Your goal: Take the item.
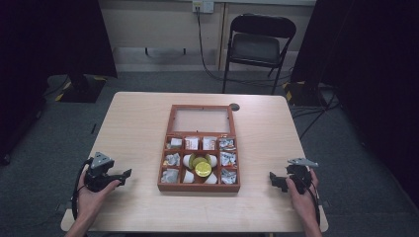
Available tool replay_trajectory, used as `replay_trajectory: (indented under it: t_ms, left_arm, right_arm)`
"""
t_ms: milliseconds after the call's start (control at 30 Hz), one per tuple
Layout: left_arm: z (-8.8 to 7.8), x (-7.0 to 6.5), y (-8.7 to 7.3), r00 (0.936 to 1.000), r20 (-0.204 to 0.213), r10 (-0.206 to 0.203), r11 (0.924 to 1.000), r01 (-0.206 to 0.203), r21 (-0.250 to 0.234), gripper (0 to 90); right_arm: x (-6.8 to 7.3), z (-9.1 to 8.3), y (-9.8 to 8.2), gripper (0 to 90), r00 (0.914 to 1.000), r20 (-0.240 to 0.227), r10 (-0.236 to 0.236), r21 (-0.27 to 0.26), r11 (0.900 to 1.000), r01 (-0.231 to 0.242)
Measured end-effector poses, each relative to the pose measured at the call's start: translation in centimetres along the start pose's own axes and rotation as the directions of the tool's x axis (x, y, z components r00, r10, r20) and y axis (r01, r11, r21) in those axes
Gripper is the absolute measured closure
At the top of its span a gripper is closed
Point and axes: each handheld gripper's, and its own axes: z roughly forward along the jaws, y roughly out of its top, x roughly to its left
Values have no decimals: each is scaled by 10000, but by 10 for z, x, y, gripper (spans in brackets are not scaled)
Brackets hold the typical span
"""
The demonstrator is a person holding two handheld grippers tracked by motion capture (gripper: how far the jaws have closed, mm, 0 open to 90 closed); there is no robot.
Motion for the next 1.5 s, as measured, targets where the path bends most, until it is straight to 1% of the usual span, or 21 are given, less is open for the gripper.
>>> replay_trajectory:
  t_ms: [67, 100, 133, 167, 267, 367, 400, 433, 567, 667, 700, 800, 833, 867, 900, 1100, 1267, 1367, 1400, 1433, 1500]
  left_arm:
    - [1, -3, 2, 9997, 200, 117, 9999, -118, 47, 249]
    - [2, -6, 4, 9991, 326, 272, 9996, -275, 85, 249]
    - [2, -6, 4, 9991, 326, 272, 9996, -275, 85, 249]
    - [2, -9, 7, 9985, 437, 320, 9995, -319, -36, 249]
    - [1, -11, 11, 9975, 613, 341, 9994, -335, -103, 257]
    - [2, -14, 17, 9947, 1016, 173, 9998, -165, -92, 273]
    - [2, -16, 19, 9932, 1145, 212, 9998, -208, -44, 272]
    - [2, -19, 22, 9918, 1169, 516, 9987, -512, -66, 272]
    - [0, -24, 28, 9891, 1263, 754, 9971, -736, -191, 272]
    - [2, -30, 36, 9853, 1518, 780, 9968, -747, -271, 274]
    - [4, -35, 42, 9816, 1634, 985, 9950, -948, -302, 274]
    - [5, -39, 48, 9804, 1697, 999, 9944, -927, -500, 274]
    - [5, -42, 53, 9776, 1779, 1121, 9931, -1043, -526, 275]
    - [5, -42, 53, 9776, 1779, 1121, 9931, -1043, -526, 277]
    - [5, -45, 57, 9752, 1886, 1161, 9922, -1053, -667, 280]
    - [5, -50, 67, 9710, 2087, 1163, 9905, -979, -965, 302]
    - [6, -59, 77, 9633, 2289, 1400, 9870, -1173, -1098, 313]
    - [9, -61, 83, 9614, 2436, 1279, 9901, -1095, -879, 314]
    - [10, -62, 84, 9595, 2529, 1244, 9909, -1067, -823, 313]
    - [10, -63, 85, 9597, 2509, 1269, 9905, -1090, -841, 313]
    - [11, -65, 88, 9566, 2592, 1330, 9895, -1131, -903, 313]
  right_arm:
    - [0, 0, 0, 0, 10000, -1, 0, -1, 10000, 0]
    - [0, 0, 0, 0, 10000, 0, 1, 0, 10000, -1]
    - [0, 0, 0, 0, 10000, 0, 1, 0, 10000, -1]
    - [0, 0, 0, 0, 10000, 0, -2, 0, 10000, 2]
    - [0, 0, 0, 0, 10000, 6, 1, 1, 10000, -1]
    - [0, 0, 0, 0, 10000, 0, -4, 2, 10000, 4]
    - [0, 0, 0, 0, 10000, 0, -4, 1, 10000, 4]
    - [0, 0, 0, 0, 10000, 0, -3, 1, 10000, 3]
    - [0, 0, 0, 0, 10000, 0, -4, 1, 10000, 4]
    - [0, 0, 0, 0, 10000, 0, -3, 1, 10000, 3]
    - [0, 0, 0, 0, 10000, 5, -4, 1, 10000, 4]
    - [0, 0, 0, 0, 10000, 4, -5, 0, 10000, 5]
    - [0, 0, 0, 0, 10000, 5, -4, -1, 10000, 4]
    - [0, 0, 0, 0, 10000, 5, -4, -1, 10000, 4]
    - [0, 0, 0, 0, 10000, 4, -2, -1, 10000, 2]
    - [0, 0, 0, 0, 10000, -4, -11, 1, 10000, 11]
    - [0, 0, 0, 0, 10000, 5, -3, 1, 10000, 3]
    - [0, 0, 0, 0, 10000, 4, -3, 2, 10000, 3]
    - [0, 0, 0, 0, 10000, 4, -4, 1, 10000, 4]
    - [0, 0, 0, 0, 10000, 4, -3, 2, 10000, 3]
    - [0, 0, 0, 0, 10000, -2, -6, 2, 10000, 6]
